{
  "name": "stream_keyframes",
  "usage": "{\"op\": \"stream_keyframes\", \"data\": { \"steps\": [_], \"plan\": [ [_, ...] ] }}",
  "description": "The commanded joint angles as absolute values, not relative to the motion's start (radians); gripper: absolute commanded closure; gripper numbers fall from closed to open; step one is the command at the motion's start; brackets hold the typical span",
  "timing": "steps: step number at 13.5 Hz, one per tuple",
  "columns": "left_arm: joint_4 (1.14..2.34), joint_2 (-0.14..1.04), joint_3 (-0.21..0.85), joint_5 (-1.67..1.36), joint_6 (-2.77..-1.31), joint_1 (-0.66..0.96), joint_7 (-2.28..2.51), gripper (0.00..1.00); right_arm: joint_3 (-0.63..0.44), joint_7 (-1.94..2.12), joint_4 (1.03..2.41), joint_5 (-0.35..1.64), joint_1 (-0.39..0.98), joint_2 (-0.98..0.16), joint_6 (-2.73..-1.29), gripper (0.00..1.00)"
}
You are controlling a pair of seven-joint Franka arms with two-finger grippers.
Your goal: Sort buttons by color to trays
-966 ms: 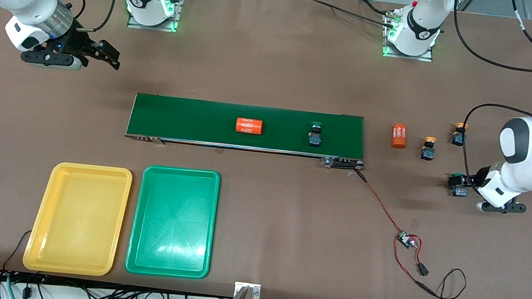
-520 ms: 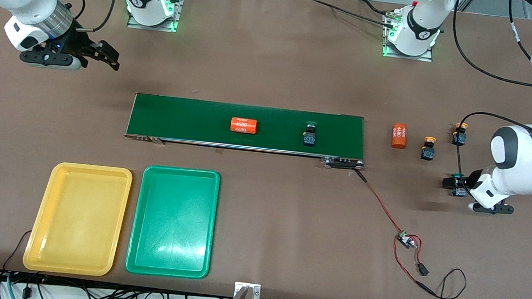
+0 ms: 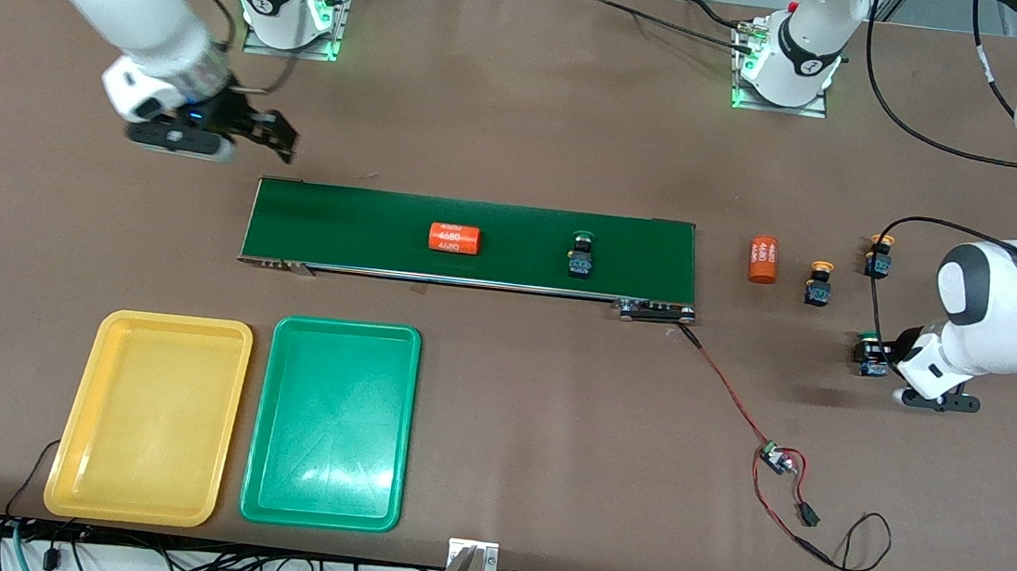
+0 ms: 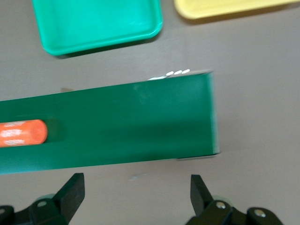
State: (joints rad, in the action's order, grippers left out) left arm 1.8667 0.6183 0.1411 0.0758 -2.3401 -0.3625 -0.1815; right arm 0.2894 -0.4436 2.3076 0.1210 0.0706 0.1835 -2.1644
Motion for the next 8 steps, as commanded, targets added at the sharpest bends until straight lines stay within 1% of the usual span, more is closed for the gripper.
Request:
{"op": "stream_keyframes", "data": {
  "steps": [1, 2, 5, 6, 8],
  "plan": [
    [1.858, 0.537, 0.189, 0.078, -2.194, -0.365, -0.189, 1.00, 0.377, -0.558, 2.246, 0.120, 0.063, 0.101, -2.181, 0.00],
    [1.852, 0.510, 0.208, 0.075, -2.140, -0.359, -0.178, 1.00, 0.399, -0.560, 2.221, 0.117, 0.063, 0.080, -2.181, 0.00],
    [1.850, 0.459, 0.245, 0.061, -2.076, -0.282, -0.178, 1.00, 0.419, -0.589, 2.131, 0.101, 0.074, 0.009, -2.181, 0.00],
    [1.851, 0.448, 0.253, 0.013, -2.071, -0.258, -0.178, 1.00, 0.423, -0.595, 2.102, 0.086, 0.078, -0.020, -2.181, 0.00],
    [1.864, 0.425, 0.261, -0.067, -2.063, -0.209, -0.175, 1.00, 0.455, -0.603, 2.095, 0.063, 0.078, -0.049, -2.193, 0.00]
  ]
}}
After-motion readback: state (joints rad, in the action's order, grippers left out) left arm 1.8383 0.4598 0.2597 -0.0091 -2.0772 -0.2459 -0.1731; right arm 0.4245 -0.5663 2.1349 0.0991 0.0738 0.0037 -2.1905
